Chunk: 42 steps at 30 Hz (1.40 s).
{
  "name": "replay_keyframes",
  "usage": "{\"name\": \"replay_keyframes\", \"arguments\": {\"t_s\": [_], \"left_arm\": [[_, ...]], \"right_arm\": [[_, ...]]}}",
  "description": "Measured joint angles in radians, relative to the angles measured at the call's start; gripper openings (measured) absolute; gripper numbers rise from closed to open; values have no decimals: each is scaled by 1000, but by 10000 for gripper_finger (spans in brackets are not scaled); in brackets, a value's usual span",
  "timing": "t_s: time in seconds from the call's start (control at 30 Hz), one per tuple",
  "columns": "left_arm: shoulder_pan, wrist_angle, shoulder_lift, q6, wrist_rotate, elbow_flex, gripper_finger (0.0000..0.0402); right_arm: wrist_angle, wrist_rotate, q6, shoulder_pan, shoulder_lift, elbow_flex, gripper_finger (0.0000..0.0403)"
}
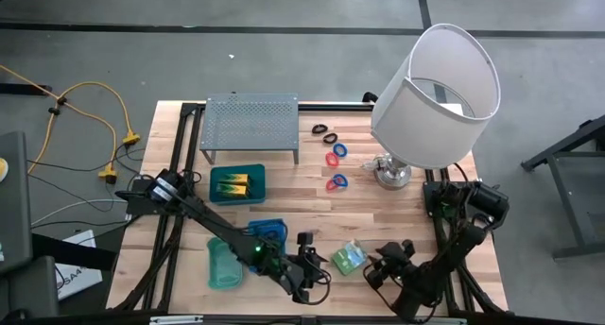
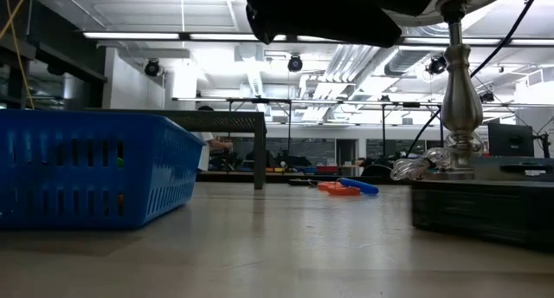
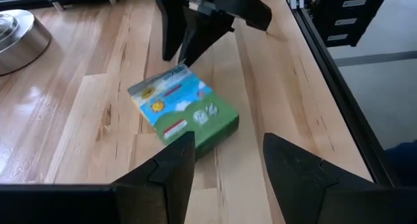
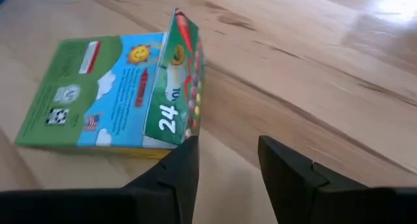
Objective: Pick & Place Office Desk Supplies
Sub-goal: Put the crayon box into the top blue bin
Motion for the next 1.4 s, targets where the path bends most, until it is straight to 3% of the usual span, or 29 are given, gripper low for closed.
{"name": "replay_keyframes", "arguments": {"t_s": [0.27,0.57,0.77,1.27,1.4], "left_arm": [[-21,-33,0,-51,0,0,175],[-29,-205,0,-213,5,0,175],[-29,-244,0,-260,111,0,175],[29,-326,12,-294,95,0,175],[47,-320,28,-291,152,0,175]], "right_arm": [[228,19,-276,-96,0,0,146],[409,16,-492,-168,0,0,146],[453,14,-524,-181,0,0,146],[461,12,-516,-180,0,0,146],[463,11,-515,-180,0,0,146]]}}
